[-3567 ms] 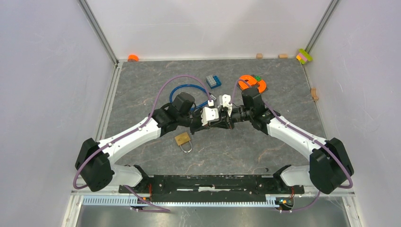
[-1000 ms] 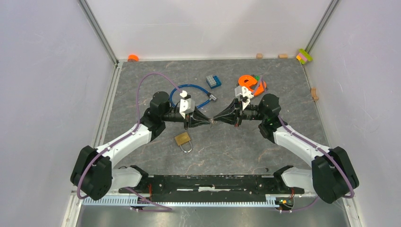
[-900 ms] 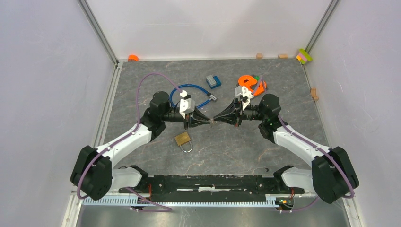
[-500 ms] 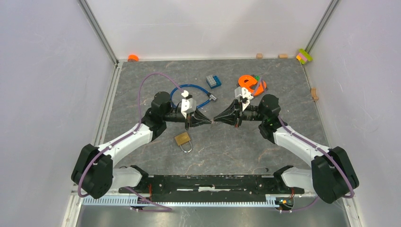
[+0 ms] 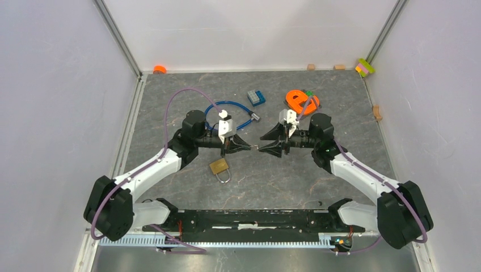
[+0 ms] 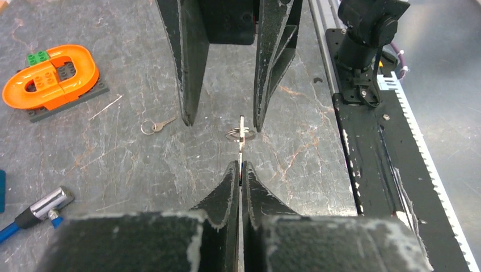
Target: Unlock with the key
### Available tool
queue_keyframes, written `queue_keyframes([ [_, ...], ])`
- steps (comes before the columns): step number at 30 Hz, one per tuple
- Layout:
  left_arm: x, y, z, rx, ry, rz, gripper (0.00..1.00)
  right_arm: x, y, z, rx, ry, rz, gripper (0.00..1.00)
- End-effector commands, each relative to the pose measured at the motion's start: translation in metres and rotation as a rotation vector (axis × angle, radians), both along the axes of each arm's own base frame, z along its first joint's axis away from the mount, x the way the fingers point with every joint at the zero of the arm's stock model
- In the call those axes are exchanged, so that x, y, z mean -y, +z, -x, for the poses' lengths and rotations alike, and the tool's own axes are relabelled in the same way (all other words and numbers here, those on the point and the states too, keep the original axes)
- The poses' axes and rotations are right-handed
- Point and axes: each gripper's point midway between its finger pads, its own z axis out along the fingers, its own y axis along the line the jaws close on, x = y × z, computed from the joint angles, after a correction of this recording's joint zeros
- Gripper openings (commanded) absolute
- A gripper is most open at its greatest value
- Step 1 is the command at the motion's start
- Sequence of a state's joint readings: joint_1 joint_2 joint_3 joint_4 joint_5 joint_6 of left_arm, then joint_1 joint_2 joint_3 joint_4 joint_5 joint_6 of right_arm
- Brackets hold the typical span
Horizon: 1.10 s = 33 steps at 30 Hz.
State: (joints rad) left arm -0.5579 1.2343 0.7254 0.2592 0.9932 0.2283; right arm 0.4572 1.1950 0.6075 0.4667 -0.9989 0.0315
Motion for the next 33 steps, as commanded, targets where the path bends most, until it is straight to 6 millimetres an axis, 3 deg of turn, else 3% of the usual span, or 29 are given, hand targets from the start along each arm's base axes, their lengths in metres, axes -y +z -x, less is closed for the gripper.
queue_keyframes([
  [1, -0.007, 0.011, -0.001, 0.112, 0.007, -0.047, 0.02, 0.007, 0.015, -0.011, 0.15, -0.039, 0.06, 0.56],
  [13, -0.006, 0.002, -0.005, 0.128, 0.028, -0.097, 0.02, -0.01, 0.018, 0.0, 0.139, 0.05, 0.058, 0.59],
  [21, -0.002, 0.0, -0.004, 0.146, 0.022, -0.111, 0.02, -0.023, 0.005, 0.005, 0.113, 0.095, 0.098, 0.46],
  [33, 0.0, -0.004, -0.002, 0.153, 0.014, -0.119, 0.02, -0.025, -0.004, 0.007, 0.105, 0.104, 0.122, 0.28],
])
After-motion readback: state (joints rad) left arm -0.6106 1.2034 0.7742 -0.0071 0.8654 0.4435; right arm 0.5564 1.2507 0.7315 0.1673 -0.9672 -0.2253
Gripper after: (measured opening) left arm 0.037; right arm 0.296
